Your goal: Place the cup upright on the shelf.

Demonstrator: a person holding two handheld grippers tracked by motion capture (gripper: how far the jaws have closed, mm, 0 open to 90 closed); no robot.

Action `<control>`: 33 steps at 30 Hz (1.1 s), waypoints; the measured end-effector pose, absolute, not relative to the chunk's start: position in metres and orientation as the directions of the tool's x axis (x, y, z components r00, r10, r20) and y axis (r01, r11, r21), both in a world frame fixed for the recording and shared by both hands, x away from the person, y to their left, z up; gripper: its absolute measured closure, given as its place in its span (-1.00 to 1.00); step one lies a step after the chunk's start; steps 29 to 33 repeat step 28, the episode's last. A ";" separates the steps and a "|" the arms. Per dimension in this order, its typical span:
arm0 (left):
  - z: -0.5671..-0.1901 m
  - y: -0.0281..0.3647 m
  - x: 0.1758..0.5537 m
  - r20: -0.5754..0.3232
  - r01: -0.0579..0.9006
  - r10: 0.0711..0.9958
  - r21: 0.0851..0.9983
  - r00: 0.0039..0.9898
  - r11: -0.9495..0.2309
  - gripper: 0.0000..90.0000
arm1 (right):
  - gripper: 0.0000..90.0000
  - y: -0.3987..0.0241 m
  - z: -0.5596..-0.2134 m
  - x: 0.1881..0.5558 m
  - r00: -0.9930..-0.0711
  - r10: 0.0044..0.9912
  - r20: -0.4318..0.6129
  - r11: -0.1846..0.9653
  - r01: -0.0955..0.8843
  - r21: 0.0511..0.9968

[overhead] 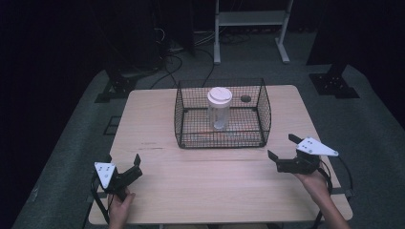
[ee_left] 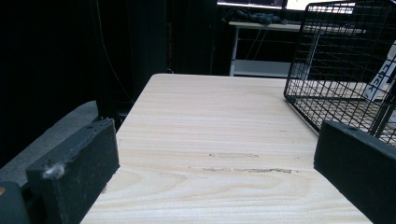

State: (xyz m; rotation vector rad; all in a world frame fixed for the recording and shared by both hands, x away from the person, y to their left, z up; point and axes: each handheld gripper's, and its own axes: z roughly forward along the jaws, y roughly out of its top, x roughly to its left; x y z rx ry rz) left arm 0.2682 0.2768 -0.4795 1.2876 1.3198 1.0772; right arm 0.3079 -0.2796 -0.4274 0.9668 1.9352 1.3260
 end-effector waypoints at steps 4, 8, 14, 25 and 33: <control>-0.479 0.277 0.268 -0.057 0.147 0.998 0.988 0.022 0.053 -1.00 | -0.96 -0.282 -0.431 0.305 -0.553 0.831 -0.064 0.230 0.235 0.944; -0.479 0.277 0.268 -0.057 0.148 0.998 0.988 0.024 0.053 -1.00 | -0.96 -0.284 -0.436 0.302 -0.549 0.833 -0.062 0.230 0.243 0.942; -0.479 0.276 0.268 -0.048 0.149 0.998 0.988 0.028 0.043 -1.00 | -0.96 -0.287 -0.443 0.298 -0.544 0.838 -0.055 0.224 0.250 0.942; -0.479 0.276 0.269 -0.047 0.158 0.999 0.986 0.027 0.042 -1.00 | -0.96 -0.289 -0.449 0.285 -0.535 0.843 -0.055 0.219 0.247 0.944; -0.478 0.275 0.270 -0.044 0.170 0.999 0.985 0.024 0.040 -1.00 | -0.96 -0.287 -0.450 0.275 -0.528 0.847 -0.066 0.218 0.232 0.948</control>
